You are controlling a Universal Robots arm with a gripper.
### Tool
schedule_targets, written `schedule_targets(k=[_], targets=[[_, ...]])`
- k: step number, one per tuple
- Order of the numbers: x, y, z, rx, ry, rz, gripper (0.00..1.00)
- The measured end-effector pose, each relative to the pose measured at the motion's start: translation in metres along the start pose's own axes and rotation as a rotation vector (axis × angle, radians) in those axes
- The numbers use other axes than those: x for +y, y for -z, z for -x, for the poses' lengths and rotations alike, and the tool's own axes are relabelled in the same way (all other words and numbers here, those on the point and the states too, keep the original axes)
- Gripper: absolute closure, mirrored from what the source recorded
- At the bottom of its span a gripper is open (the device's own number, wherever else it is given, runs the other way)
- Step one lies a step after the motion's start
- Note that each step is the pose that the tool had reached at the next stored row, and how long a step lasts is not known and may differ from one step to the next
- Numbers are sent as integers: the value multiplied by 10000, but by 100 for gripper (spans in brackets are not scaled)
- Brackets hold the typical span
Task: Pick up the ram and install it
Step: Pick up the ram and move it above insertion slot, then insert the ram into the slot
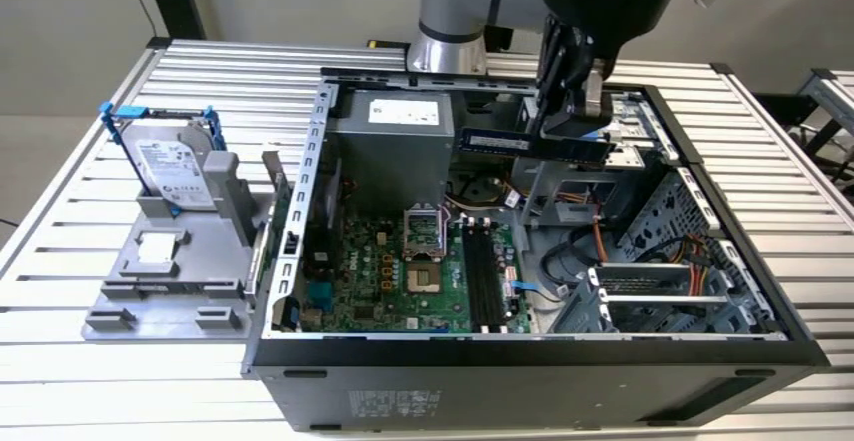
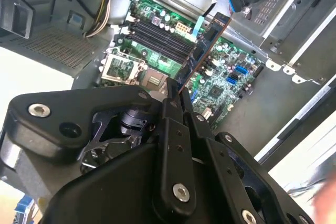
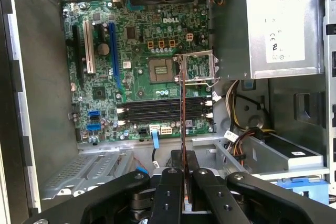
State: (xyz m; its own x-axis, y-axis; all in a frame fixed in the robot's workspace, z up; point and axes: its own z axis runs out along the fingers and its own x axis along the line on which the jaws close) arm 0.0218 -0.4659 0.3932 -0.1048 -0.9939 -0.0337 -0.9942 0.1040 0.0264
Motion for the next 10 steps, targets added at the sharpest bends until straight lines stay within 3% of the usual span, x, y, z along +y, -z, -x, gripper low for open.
schedule_targets(k=[10], targets=[[-3, 0, 0, 0, -24, -1, 100]])
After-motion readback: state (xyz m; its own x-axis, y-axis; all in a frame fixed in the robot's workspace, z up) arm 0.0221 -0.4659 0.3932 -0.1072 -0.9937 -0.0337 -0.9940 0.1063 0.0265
